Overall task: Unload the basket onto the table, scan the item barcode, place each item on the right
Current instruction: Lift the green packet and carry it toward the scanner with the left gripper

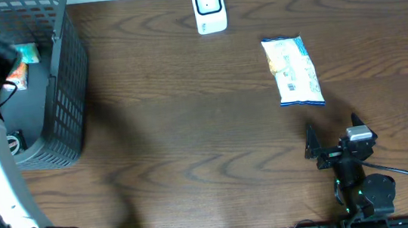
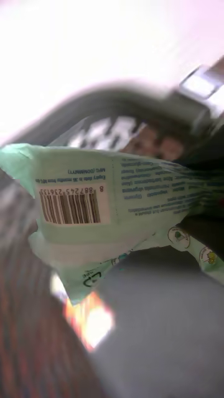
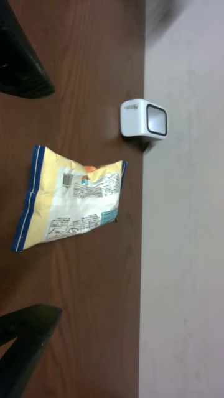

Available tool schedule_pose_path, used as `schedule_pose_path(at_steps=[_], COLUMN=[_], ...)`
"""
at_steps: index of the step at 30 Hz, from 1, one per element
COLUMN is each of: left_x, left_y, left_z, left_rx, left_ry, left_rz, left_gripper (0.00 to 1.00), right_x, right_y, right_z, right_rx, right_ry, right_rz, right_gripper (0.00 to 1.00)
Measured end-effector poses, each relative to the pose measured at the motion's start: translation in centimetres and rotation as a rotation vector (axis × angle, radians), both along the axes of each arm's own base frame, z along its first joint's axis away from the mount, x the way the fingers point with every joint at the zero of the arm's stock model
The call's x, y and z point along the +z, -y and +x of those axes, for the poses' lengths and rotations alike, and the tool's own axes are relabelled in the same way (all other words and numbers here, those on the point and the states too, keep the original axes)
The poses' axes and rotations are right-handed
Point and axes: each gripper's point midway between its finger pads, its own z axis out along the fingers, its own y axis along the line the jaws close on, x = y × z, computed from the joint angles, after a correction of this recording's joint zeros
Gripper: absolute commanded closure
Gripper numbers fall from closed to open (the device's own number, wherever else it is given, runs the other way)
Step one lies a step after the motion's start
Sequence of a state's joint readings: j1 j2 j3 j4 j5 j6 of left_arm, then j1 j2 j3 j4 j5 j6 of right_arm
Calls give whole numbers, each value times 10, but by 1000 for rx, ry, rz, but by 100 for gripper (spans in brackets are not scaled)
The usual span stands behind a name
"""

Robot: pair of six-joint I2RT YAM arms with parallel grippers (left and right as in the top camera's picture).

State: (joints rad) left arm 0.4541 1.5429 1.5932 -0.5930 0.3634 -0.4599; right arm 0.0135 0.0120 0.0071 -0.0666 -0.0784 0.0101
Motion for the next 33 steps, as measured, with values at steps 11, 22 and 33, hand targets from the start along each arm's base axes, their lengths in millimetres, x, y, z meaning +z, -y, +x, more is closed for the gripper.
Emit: schedule_pose_path(at_steps=[11, 22, 33], left_x=[68, 58, -40], left_y=[119, 256, 378], left_z=[-8, -31, -24], left_rx=[-714, -1124, -1310], left_ry=[336, 343, 80], left_rz=[-94, -188, -244], left_gripper=[93, 92, 92], right_x=[0, 0, 0], right_y=[0, 0, 0], right_z=[0, 0, 0], right_rx=[0, 0, 0], right_ry=[0, 0, 0], right_rz=[0, 0, 0], right_gripper=[1, 1, 1])
